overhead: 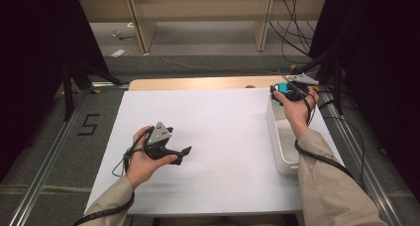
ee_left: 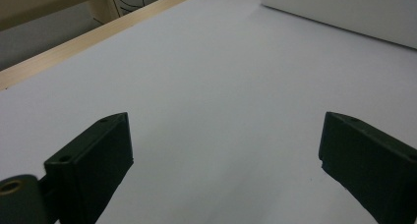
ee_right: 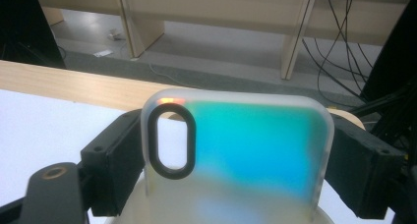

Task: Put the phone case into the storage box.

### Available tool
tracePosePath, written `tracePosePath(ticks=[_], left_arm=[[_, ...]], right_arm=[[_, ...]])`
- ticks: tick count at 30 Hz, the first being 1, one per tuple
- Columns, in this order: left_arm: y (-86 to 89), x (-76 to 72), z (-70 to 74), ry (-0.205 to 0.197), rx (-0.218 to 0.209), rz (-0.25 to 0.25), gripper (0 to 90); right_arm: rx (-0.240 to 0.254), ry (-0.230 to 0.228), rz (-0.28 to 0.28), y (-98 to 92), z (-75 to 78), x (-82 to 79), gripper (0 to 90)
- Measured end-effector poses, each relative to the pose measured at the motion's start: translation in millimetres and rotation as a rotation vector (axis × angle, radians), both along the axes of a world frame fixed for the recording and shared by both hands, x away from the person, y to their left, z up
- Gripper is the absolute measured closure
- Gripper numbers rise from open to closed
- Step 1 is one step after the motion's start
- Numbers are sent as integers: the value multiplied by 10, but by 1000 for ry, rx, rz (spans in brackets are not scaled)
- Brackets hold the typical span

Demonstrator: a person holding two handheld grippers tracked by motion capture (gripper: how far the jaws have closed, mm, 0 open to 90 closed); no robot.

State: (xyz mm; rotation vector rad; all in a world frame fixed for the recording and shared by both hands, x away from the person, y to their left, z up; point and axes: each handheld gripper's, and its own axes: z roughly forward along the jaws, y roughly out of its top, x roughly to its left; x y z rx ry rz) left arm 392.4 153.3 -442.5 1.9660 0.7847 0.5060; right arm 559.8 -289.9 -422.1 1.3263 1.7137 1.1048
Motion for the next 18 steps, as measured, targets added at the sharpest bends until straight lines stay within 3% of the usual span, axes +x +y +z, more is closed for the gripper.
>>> tracePosePath(ticks=[18], left_arm=[[-1,-1,0,-1,-1,0,53]], right_arm=[[2,18,-2,0,-37,6,177]])
